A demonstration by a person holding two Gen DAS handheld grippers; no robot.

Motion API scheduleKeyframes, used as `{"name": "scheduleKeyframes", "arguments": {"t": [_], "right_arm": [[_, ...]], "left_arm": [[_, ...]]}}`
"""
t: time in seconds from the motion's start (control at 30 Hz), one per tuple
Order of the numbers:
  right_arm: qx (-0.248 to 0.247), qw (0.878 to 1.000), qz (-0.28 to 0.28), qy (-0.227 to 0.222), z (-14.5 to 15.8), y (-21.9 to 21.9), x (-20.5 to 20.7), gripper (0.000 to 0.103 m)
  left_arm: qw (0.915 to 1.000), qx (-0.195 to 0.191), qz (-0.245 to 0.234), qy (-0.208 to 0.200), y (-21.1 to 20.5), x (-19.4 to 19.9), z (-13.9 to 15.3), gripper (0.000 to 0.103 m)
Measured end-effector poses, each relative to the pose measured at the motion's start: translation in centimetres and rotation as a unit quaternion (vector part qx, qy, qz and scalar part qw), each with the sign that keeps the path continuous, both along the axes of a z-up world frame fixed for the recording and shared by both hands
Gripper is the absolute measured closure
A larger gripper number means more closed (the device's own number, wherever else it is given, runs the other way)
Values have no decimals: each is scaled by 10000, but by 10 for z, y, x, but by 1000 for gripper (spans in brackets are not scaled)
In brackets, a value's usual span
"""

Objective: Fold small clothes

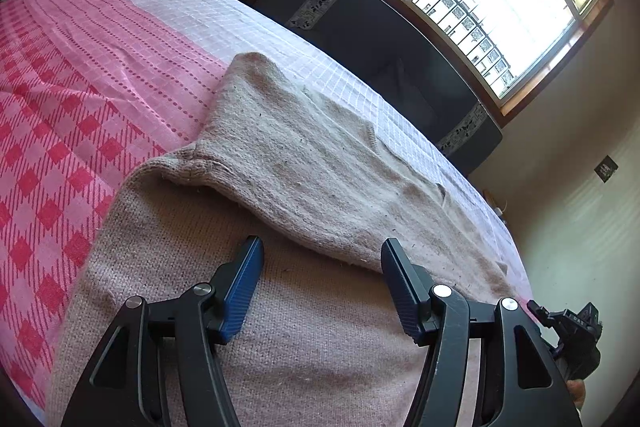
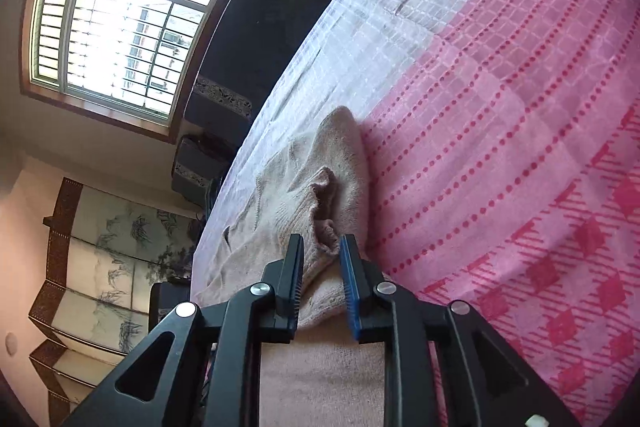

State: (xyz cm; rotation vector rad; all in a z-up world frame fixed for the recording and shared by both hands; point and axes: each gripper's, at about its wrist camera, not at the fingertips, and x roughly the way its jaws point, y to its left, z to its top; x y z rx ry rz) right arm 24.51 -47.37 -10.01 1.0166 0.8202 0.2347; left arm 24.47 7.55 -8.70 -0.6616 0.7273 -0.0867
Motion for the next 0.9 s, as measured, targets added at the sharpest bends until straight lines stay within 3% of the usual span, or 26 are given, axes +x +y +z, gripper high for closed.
{"name": "scheduleKeyframes", "arguments": {"t": [0.07, 0.17, 0.27, 0.33, 0.4, 0.53, 0.6, 0.63, 0.7, 0.77, 0.9], "right_arm": [[-261, 9993, -30, -259, 17, 1, 1, 83], [-225, 9965, 519, -612, 35, 19, 23, 83], [-723, 9926, 945, -233, 29, 43, 56, 83], [-1357, 9853, 961, 387, 13, 54, 71, 84], [-1334, 9857, 973, 339, 12, 54, 69, 88], [-591, 9953, 757, -136, 29, 30, 12, 82], [-408, 9941, 949, -339, 37, 20, -30, 73], [-434, 9921, 1090, -435, 40, 17, -53, 67], [-648, 9868, 1382, -548, 43, 15, -102, 36], [-1015, 9813, 1567, -466, 39, 11, -148, 33], [-1542, 9731, 1711, -39, 15, 1, -211, 33]], "left_arm": [[10000, 25, 2, 4, -2, 0, 0, 41], [10000, 64, 2, 13, -4, 1, 0, 41], [10000, 92, -1, 19, -6, 2, 0, 41], [9999, 113, -8, 23, -6, 3, 0, 41], [9999, 142, -20, 29, -7, 3, 0, 41], [9998, 167, -42, 34, -8, 4, 0, 40], [9999, 118, -65, 20, -7, 4, 0, 40], [9999, 83, -101, 10, -6, 3, -1, 40], [9995, 71, -318, 45, -8, 1, 0, 40], [9971, 209, -715, 148, -12, -9, 6, 40], [9894, 478, -1368, -68, -15, -61, 27, 40]]}}
